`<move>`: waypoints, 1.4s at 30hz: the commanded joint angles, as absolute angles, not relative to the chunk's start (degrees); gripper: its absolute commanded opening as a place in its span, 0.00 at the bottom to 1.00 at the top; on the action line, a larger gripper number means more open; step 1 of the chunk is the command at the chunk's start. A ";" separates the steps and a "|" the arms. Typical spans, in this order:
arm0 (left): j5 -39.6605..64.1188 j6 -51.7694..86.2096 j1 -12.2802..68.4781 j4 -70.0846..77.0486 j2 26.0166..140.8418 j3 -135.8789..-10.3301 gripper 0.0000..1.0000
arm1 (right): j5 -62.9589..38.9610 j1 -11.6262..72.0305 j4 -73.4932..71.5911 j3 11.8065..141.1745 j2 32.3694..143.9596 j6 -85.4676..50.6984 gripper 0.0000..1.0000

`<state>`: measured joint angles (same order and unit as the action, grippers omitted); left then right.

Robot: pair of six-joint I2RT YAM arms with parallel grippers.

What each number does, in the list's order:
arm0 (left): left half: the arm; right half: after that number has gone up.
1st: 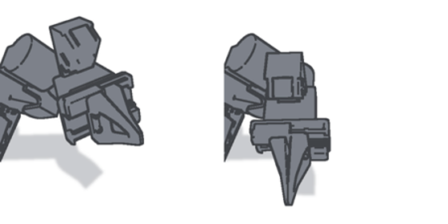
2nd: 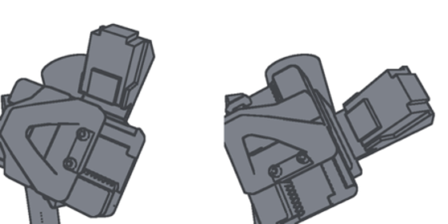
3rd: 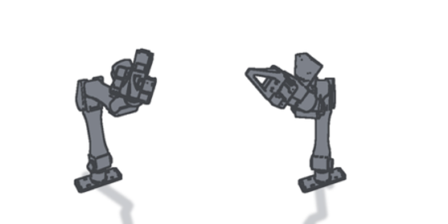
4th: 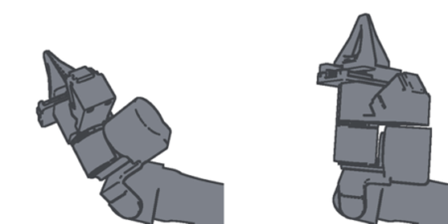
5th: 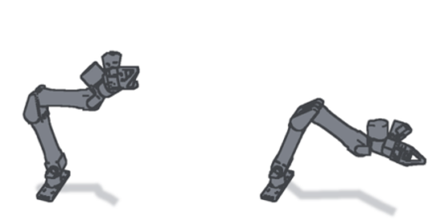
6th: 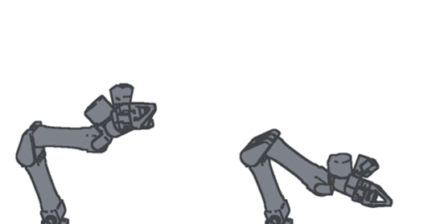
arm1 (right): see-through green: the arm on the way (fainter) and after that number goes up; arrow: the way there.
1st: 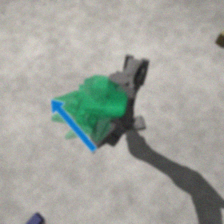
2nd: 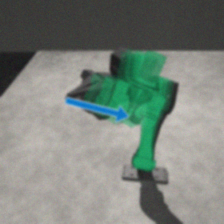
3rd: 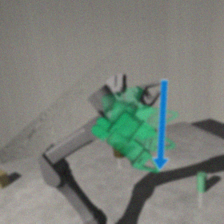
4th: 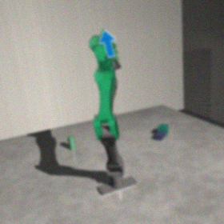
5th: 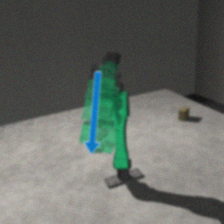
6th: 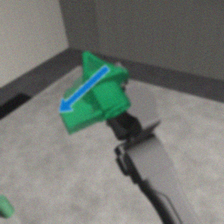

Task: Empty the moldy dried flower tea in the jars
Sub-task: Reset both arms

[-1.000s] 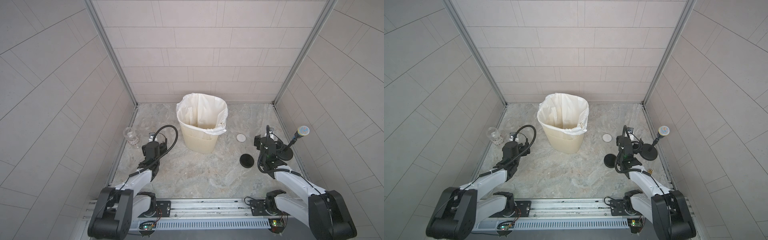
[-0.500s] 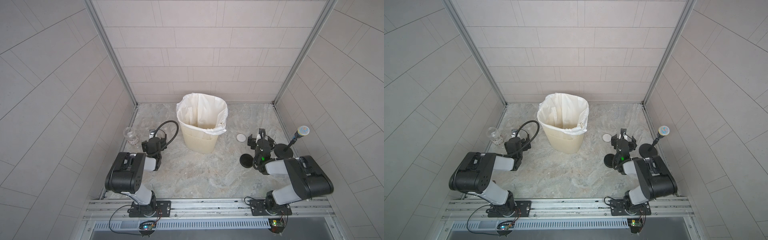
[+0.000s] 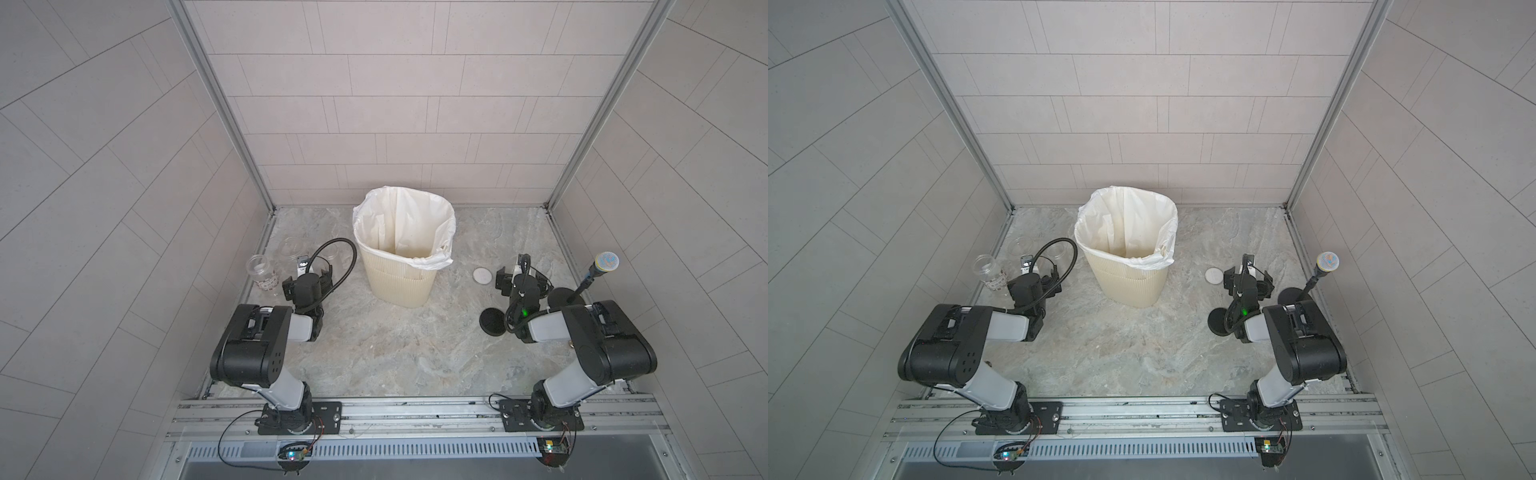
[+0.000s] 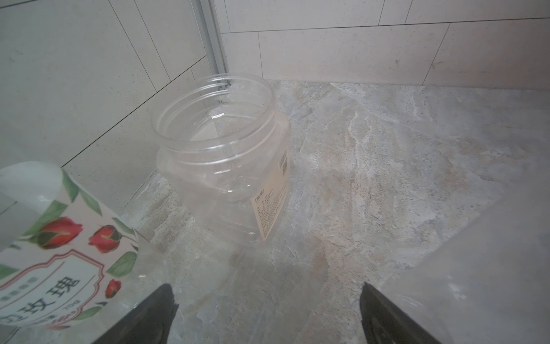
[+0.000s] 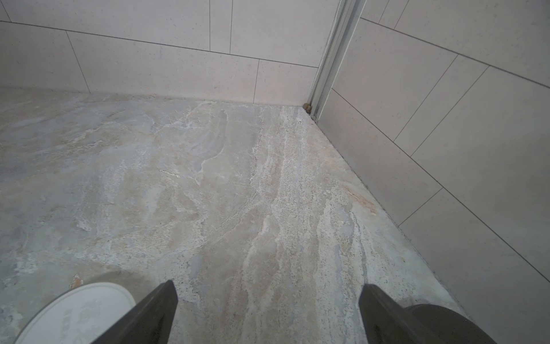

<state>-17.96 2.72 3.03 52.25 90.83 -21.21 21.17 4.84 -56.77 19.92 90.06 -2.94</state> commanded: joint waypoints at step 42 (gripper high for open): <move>-18.02 1.93 3.63 52.14 92.34 -23.88 1.00 | 21.27 5.11 -57.92 19.86 90.44 -1.97 1.00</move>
